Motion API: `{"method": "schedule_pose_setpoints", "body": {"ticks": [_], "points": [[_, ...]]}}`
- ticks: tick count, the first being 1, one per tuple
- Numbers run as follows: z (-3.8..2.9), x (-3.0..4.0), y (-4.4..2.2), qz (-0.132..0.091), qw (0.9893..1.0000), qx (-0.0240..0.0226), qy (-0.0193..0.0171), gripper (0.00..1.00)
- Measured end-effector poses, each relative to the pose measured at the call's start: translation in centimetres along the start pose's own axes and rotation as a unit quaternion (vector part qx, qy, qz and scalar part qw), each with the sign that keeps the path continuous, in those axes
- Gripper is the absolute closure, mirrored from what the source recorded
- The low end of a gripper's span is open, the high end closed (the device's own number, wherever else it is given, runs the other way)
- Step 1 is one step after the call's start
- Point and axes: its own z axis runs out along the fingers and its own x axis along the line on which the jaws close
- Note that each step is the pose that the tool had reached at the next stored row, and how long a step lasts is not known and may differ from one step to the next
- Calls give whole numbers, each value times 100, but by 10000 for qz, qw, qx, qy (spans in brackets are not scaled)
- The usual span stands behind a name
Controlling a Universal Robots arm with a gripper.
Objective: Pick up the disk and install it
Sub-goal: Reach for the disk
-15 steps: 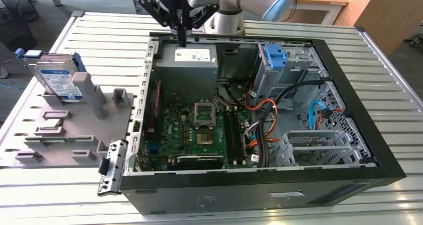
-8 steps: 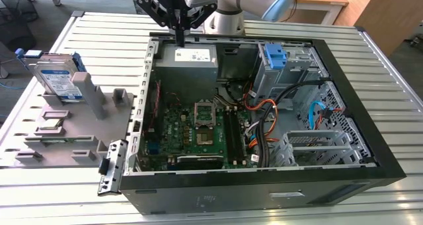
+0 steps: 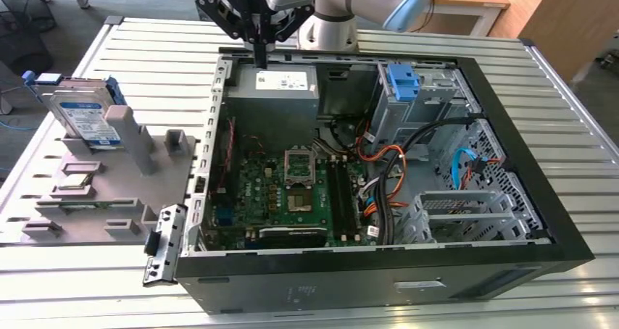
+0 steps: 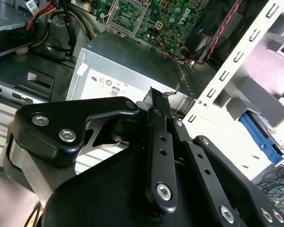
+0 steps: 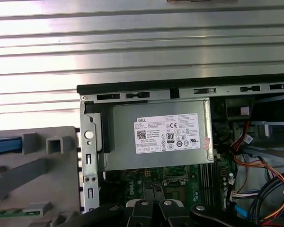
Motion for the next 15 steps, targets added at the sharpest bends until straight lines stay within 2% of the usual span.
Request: {"method": "schedule_pose_setpoints", "body": {"ticks": [15], "points": [[-3,94,-7,0,10000,0,0,89]]}}
